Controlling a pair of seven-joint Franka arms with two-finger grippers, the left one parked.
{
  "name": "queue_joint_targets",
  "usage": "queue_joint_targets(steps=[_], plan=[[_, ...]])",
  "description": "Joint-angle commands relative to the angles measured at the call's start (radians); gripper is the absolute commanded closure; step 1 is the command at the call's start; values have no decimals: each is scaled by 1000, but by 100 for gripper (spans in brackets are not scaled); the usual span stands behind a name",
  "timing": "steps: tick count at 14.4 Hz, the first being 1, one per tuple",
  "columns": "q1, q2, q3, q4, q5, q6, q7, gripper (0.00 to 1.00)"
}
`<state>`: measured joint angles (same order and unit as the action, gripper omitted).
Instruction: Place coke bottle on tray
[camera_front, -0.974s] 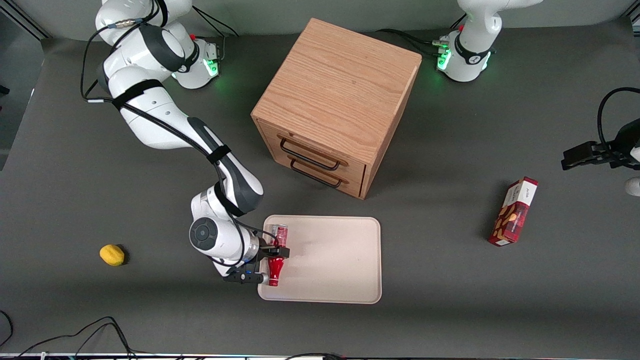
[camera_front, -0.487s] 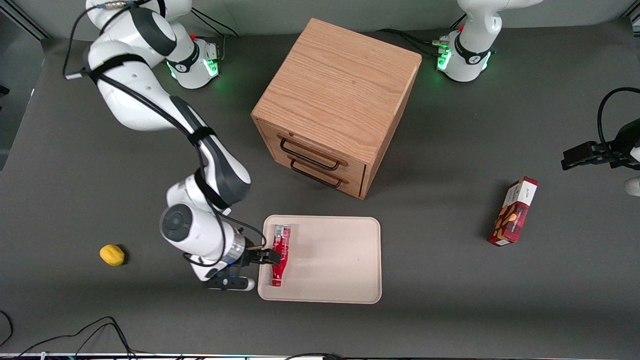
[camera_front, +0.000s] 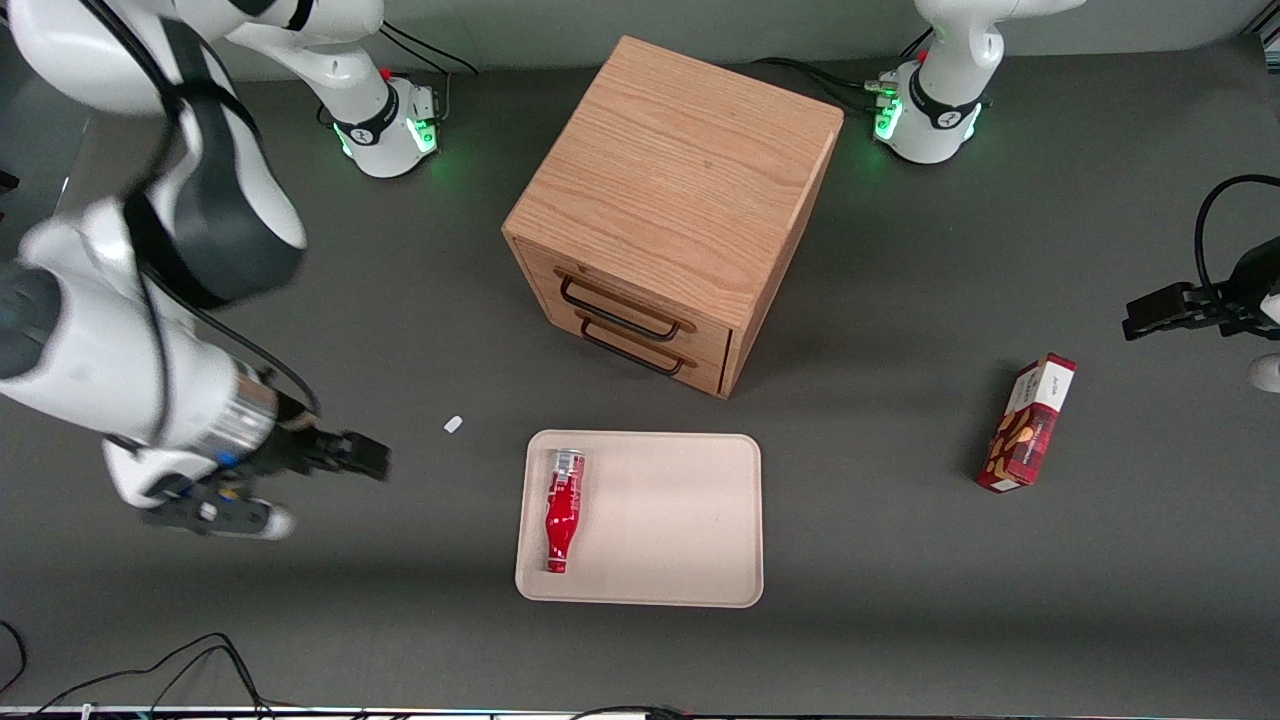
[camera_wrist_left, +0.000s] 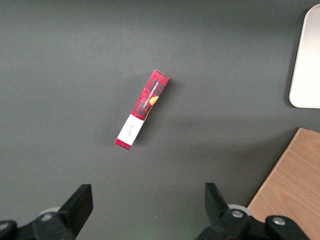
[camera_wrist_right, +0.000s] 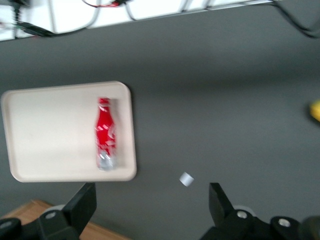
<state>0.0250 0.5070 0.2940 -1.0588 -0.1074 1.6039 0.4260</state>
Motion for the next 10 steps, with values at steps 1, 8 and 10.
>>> queue_joint_targets(steps=[1, 8, 10], plan=[[1, -161, -102, -50, 44, -186, -33, 0], [6, -620, -268, -525, 161, -211, -70, 0], [10, -715, -269, -660, 166, -148, -69, 0]])
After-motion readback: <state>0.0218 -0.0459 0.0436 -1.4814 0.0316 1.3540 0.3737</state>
